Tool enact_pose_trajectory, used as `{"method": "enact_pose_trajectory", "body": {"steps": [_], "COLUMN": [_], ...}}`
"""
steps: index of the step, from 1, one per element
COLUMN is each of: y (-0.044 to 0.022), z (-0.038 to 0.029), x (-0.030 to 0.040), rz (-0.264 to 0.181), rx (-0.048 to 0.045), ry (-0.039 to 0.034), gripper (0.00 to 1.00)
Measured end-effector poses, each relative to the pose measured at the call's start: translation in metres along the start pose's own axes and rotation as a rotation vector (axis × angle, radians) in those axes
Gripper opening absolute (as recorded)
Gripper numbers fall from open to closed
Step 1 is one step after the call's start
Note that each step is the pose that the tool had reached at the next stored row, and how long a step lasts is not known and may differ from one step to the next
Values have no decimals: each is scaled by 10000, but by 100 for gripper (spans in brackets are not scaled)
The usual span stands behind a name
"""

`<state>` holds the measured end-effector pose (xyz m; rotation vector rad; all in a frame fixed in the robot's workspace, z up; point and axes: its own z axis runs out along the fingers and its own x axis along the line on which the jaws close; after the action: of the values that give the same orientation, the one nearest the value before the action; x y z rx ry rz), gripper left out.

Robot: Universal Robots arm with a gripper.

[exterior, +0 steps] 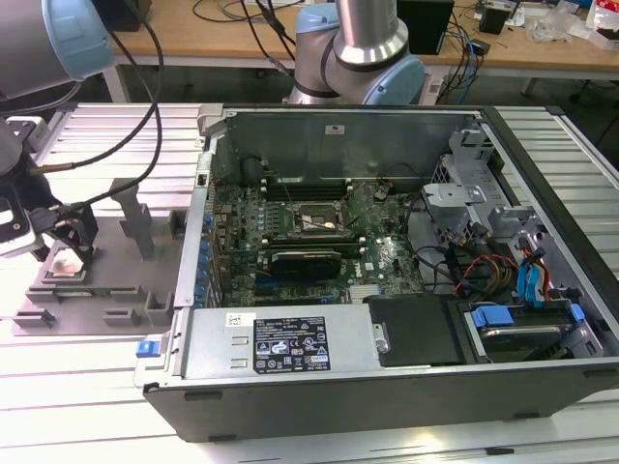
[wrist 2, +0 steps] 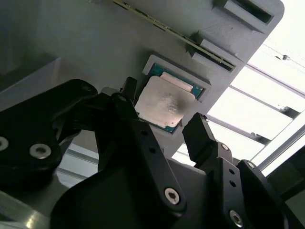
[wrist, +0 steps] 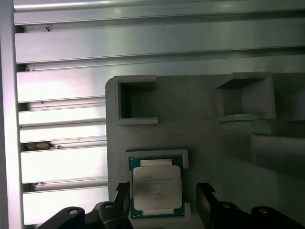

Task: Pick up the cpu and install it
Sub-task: 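Pick up the cpu and move it towards the insertion slot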

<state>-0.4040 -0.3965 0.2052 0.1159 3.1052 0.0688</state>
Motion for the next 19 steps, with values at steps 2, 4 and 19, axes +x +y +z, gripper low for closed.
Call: {"method": "enact_pose_trajectory", "body": {"steps": [2,4,19], "y": [-1,-1,18], "z": [40,68,181], "x": [1,2,-25], "rz": [0,3,-582], "rx": [6,32,-2], "ry": [15,70,180], "gripper": [66,66,66]}}
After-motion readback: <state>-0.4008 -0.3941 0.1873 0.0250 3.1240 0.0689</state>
